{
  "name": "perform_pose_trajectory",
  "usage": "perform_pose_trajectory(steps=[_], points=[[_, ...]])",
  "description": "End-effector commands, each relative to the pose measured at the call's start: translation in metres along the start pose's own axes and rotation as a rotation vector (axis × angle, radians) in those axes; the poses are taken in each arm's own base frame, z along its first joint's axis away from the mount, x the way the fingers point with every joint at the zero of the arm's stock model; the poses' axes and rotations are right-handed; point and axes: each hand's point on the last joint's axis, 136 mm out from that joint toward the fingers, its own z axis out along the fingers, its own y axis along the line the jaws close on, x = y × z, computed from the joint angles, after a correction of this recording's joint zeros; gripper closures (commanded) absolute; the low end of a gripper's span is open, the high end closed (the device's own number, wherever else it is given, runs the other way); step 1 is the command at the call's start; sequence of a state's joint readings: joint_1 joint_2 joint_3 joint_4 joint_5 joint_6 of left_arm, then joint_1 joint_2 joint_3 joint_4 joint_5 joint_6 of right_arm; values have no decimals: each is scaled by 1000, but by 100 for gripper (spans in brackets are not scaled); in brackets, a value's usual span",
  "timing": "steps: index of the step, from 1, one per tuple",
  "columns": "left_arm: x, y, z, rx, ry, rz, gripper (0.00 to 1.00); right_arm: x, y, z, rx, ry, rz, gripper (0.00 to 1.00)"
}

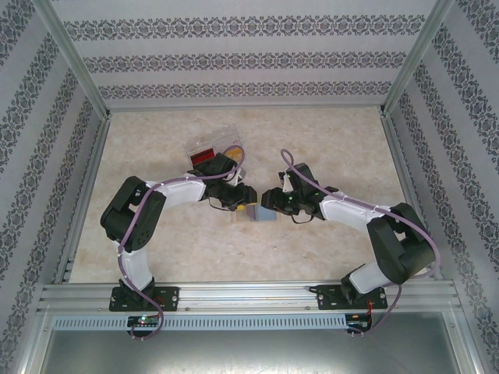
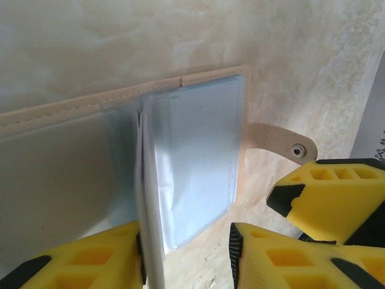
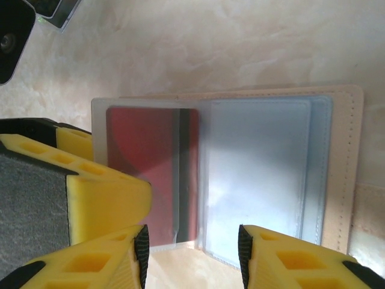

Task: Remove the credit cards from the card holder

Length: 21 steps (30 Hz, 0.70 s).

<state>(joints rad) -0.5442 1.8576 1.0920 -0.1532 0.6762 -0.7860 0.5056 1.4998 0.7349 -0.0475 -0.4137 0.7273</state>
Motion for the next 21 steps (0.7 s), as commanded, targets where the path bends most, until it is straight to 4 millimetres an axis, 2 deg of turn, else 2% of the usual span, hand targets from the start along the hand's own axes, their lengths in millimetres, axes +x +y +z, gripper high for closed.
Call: perform_pose_trajectory(steps=[1, 7, 10, 14, 19, 21], points=[[-2, -29, -10, 83, -20, 59, 61, -2, 4, -5, -29, -11, -22, 54], [-2, -45, -9, 199, -15, 40, 68, -3, -5, -8, 15, -42, -9, 54], [-2, -42, -5, 199, -11, 25, 68, -9, -18, -16, 87, -97, 6, 54], [-4, -39, -6, 182, -30, 28, 64, -12, -22, -25, 98, -134, 11, 53], [-8, -15, -6, 49, -66, 25, 64, -12, -17, -26, 69, -129, 6, 52], [-8, -2, -5, -9, -71, 13, 67, -9, -11, -20, 39, -90, 6, 54]])
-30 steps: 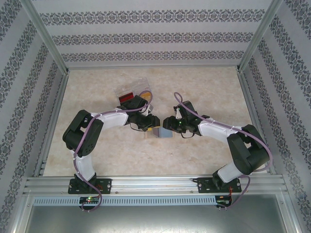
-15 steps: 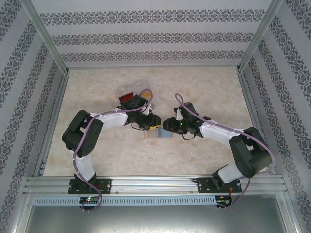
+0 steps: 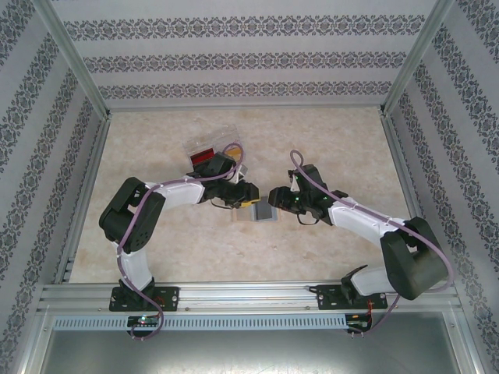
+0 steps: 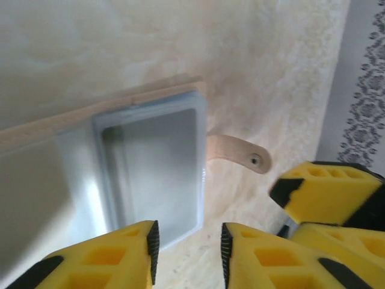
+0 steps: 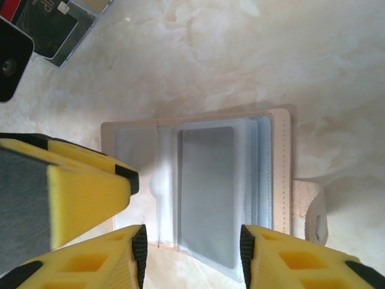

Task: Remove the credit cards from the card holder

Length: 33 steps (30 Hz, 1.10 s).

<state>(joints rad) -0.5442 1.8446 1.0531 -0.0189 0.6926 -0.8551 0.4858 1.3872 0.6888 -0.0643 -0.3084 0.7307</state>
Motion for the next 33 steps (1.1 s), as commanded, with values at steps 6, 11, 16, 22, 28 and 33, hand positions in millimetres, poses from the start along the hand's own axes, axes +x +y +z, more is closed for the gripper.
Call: perform_pose_trajectory(steps=[6, 11, 16, 22, 28, 33], points=[[3, 24, 5, -115, 5, -9, 76, 10, 0, 24, -28, 121, 41, 62], [5, 44, 5, -215, 20, -15, 79, 10, -11, 30, 29, 130, 51, 62], [7, 55, 5, -264, 32, -18, 80, 11, -16, 33, 49, 142, 55, 61], [10, 61, 7, -285, 42, -21, 80, 12, -20, 37, 72, 156, 54, 58], [10, 62, 8, -283, 47, -23, 80, 12, -14, 38, 42, 166, 52, 60], [12, 64, 10, -282, 55, -25, 80, 14, -16, 40, 49, 174, 52, 59]])
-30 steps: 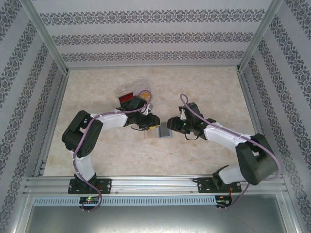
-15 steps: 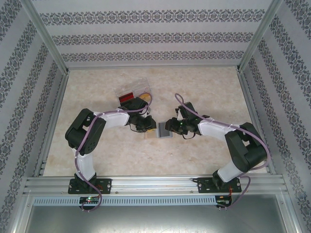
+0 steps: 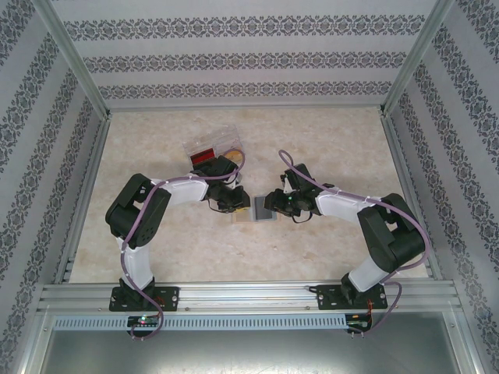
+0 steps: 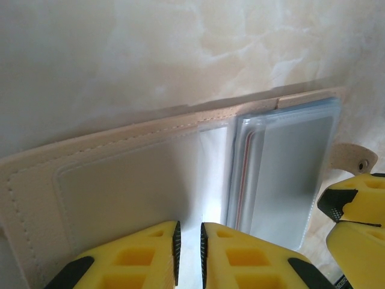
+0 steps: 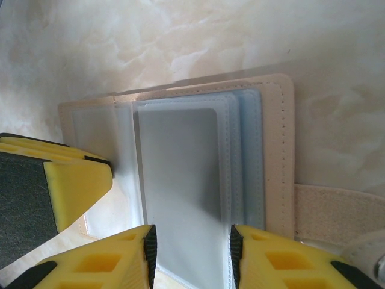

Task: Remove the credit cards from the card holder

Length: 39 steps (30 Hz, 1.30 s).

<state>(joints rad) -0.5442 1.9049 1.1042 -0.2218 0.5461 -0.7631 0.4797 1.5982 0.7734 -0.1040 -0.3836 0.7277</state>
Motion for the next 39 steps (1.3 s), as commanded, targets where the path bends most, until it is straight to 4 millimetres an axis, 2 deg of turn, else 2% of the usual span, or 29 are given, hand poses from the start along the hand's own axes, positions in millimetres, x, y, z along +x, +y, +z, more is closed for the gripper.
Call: perform_pose_trajectory(steps=[1, 16, 20, 24, 26, 31, 34, 39], points=[[7, 11, 7, -50, 35, -3, 80, -3, 0, 2, 7, 14, -3, 58], [9, 13, 12, -42, 49, -11, 80, 0, 2, 11, -4, 52, -16, 57], [10, 14, 12, -42, 53, -12, 80, 1, 12, 12, -54, 65, -13, 57], [9, 11, 9, -39, 46, -10, 81, -2, 28, 4, -125, 51, -25, 57], [8, 4, 4, -23, 40, -1, 81, -4, 38, -4, -163, 33, -35, 57], [-3, -19, -27, 27, -25, 25, 76, -7, 58, -12, -255, 20, -45, 57], [-10, -13, -47, -4, -87, 10, 68, -7, 67, -9, -295, 38, -42, 56], [-17, 10, -72, -60, -174, -48, 66, -6, 82, 2, -324, 65, -57, 56]])
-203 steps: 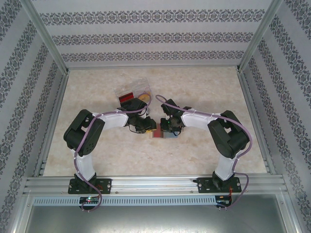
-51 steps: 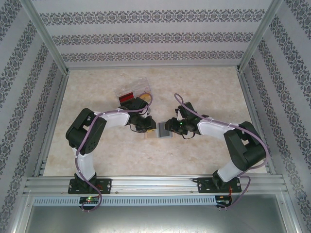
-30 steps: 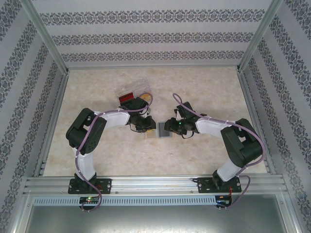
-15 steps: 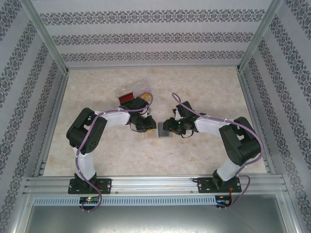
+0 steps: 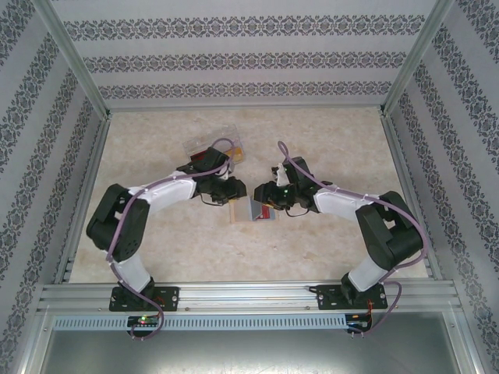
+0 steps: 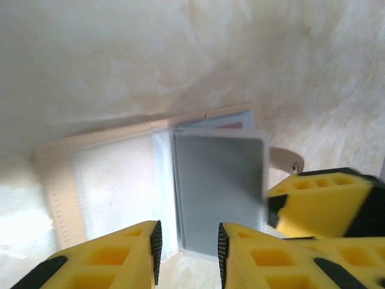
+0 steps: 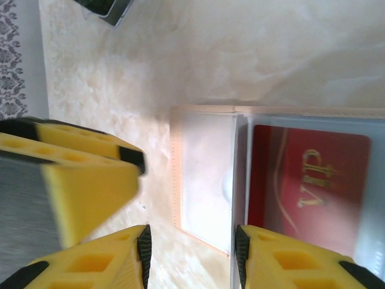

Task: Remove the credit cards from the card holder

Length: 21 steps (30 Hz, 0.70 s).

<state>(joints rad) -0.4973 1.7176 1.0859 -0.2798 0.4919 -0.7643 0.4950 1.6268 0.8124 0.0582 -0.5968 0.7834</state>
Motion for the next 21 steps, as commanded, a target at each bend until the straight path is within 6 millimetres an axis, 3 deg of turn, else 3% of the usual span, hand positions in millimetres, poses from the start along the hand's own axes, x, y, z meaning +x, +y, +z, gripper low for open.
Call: perform_pose_trajectory(steps=[1, 9, 15, 17, 21], points=[[-2, 32, -17, -107, -53, -61, 66, -2, 21, 13, -66, 27, -20, 56], [-9, 48, -42, -135, -148, -131, 59, 2, 34, 36, -82, 78, -35, 46], [-9, 38, -42, -85, -136, -130, 56, -5, 33, 22, -81, 34, -33, 41], [-8, 29, -38, -43, -117, -123, 56, -9, 24, 13, -49, 3, -24, 43], [1, 1, -20, 43, -43, -74, 61, -16, -12, -6, 103, -69, 2, 51]])
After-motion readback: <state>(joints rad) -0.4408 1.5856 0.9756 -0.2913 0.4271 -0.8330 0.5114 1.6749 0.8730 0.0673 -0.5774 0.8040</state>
